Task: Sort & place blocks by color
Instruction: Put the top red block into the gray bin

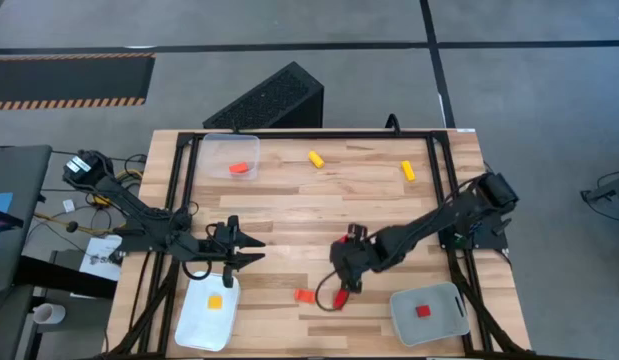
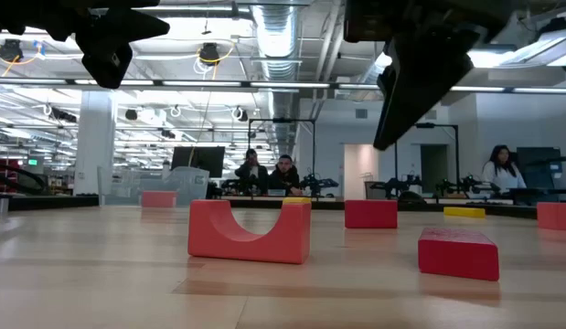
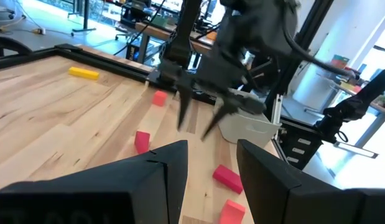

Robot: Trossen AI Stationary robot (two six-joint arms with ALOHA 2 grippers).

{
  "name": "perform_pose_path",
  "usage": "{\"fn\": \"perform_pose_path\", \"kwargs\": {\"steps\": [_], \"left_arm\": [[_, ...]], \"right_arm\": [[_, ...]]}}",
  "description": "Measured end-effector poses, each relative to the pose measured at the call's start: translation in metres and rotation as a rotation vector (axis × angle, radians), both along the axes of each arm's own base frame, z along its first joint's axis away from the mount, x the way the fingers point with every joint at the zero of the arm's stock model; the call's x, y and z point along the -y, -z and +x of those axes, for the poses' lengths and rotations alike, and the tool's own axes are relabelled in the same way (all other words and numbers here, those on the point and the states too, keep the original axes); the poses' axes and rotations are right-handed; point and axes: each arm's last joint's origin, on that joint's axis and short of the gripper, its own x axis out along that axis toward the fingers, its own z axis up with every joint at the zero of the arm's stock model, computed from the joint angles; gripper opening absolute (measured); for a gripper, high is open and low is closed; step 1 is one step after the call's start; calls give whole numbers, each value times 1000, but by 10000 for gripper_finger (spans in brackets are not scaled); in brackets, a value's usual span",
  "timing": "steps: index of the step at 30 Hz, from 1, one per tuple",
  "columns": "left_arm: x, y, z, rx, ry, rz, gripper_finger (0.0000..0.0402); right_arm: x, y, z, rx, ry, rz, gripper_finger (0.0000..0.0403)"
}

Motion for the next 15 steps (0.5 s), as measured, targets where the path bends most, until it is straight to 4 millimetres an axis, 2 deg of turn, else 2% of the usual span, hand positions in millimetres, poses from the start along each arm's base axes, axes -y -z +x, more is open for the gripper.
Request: {"fn": "perform_pose_path", "kwargs": {"steps": [5, 12, 15], "left_arm": [[0, 0, 0, 0, 0, 27, 123], [0, 0, 0, -1, 0, 34, 123], [0, 0, 0, -3, 1, 40, 123]], "right_arm": [[27, -10, 4, 6, -15, -48, 230], [69, 7, 16, -106, -43, -38, 230], [81, 5, 16, -110, -60, -26, 230]]}}
